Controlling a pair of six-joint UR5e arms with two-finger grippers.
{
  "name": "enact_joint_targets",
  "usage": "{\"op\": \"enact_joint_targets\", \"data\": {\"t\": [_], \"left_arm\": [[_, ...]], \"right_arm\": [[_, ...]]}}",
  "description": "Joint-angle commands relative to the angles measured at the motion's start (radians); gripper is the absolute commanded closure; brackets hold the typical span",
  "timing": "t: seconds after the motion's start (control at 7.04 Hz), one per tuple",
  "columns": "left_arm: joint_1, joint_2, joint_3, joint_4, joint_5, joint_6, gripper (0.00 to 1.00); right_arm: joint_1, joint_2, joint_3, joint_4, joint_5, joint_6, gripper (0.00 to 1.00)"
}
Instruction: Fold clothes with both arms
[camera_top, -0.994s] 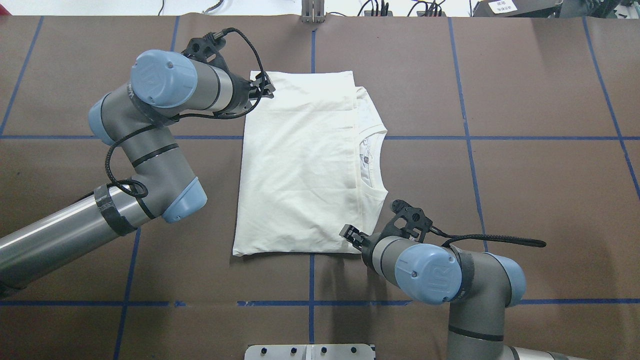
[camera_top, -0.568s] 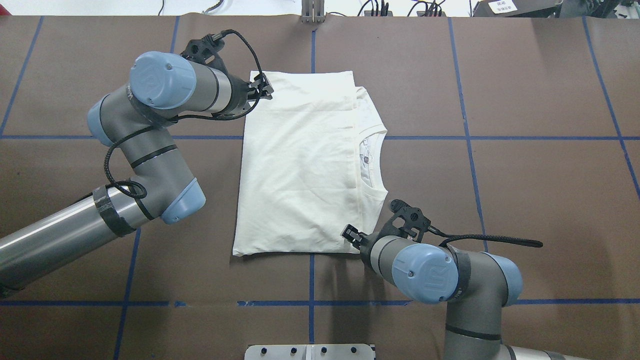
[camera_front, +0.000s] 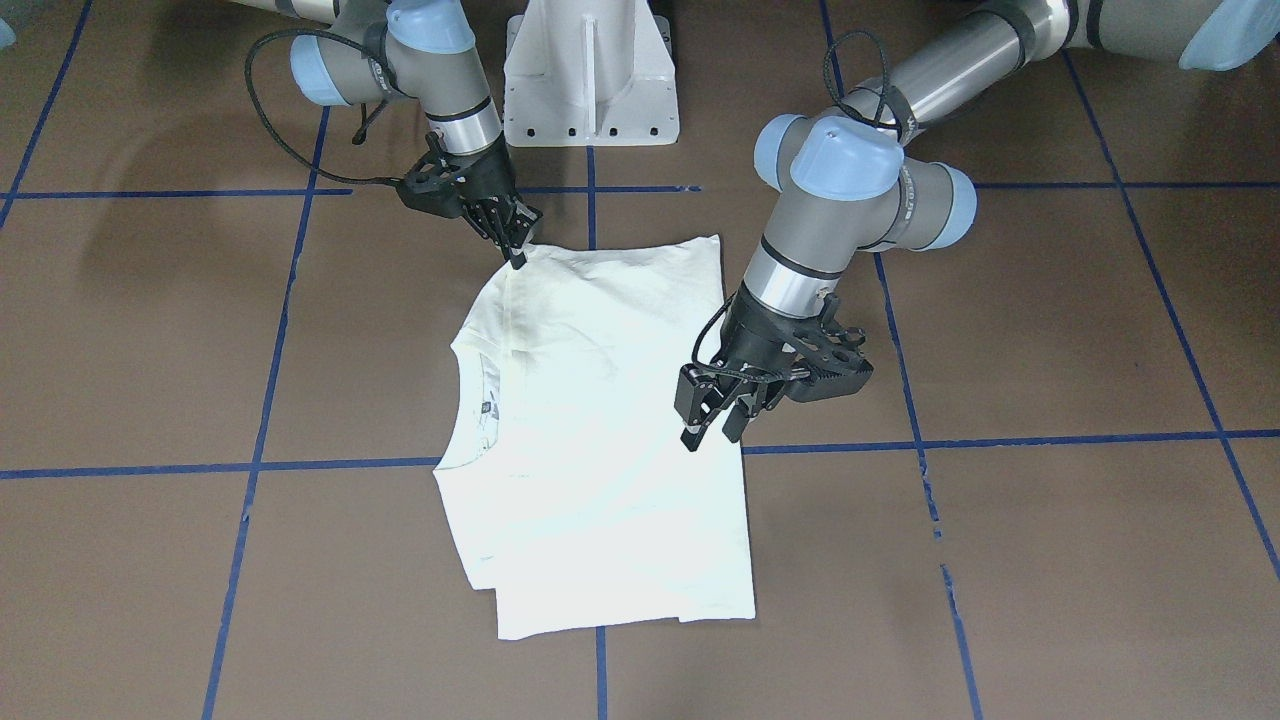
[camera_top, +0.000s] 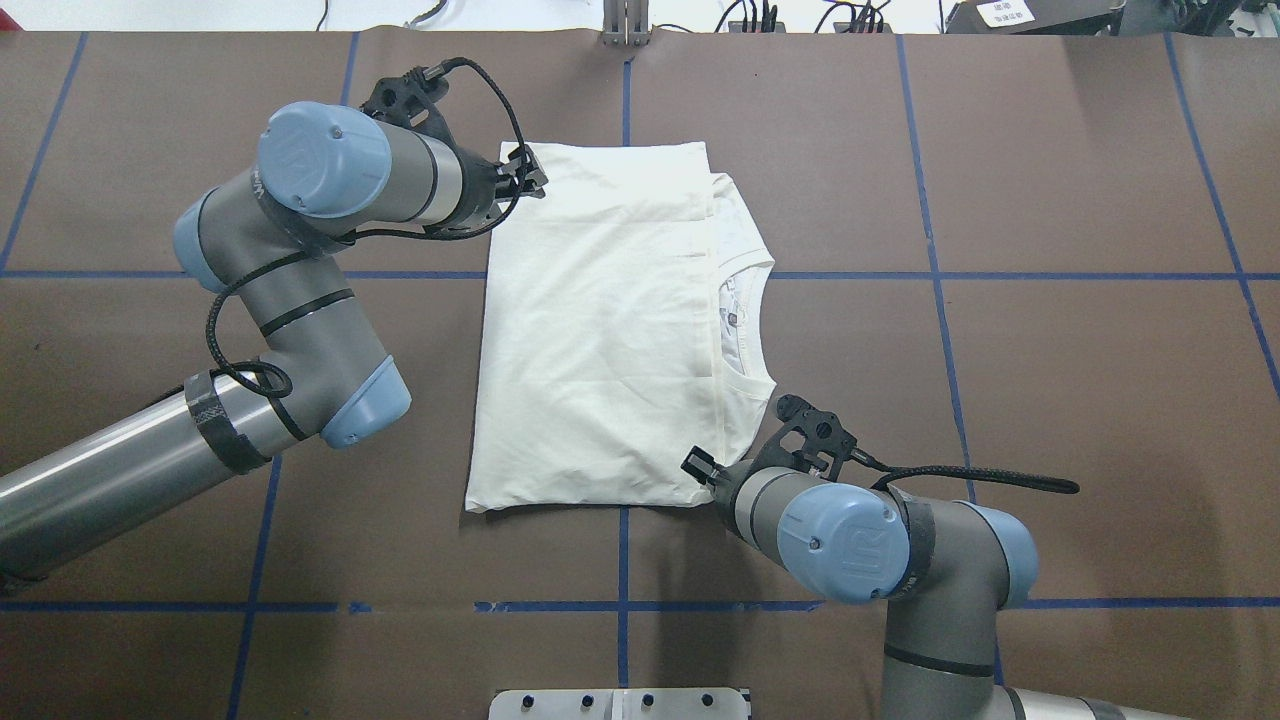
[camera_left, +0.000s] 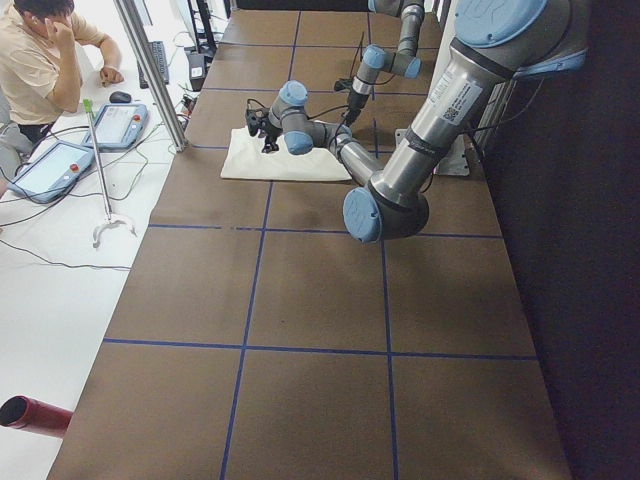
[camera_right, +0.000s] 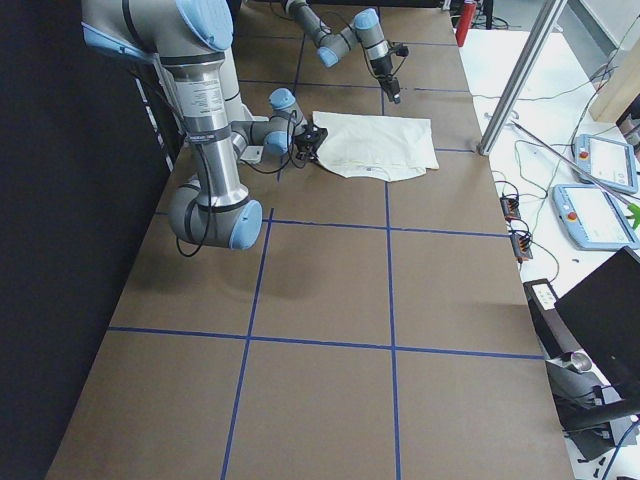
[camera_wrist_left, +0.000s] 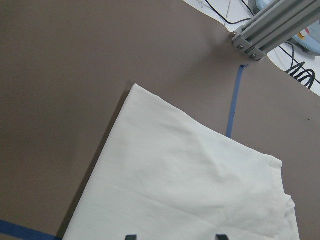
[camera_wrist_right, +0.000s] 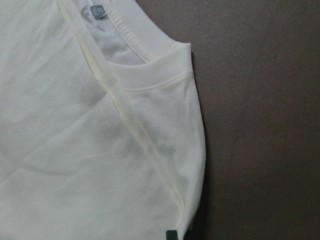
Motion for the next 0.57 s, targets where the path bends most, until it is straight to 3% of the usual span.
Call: {"op": "enact_joint_targets", "data": {"t": [0.0, 0.14, 0.43], "left_arm": [[0.055, 0.071, -0.129, 0.047, 0.003, -0.066, 0.39], [0.116, 0.137, -0.242, 0.109, 0.014, -0.117, 0.39], [0.292, 0.273, -0.414, 0.192, 0.148, -0.23, 0.39]], "right_arm": [[0.009, -0.017, 0.054, -0.002, 0.001, -0.001, 1.0], [0.009, -0.039, 0.068, 0.0, 0.001, -0.001, 1.0], [0.009, -0.067, 0.092, 0.0, 0.003, -0.001, 1.0]]}}
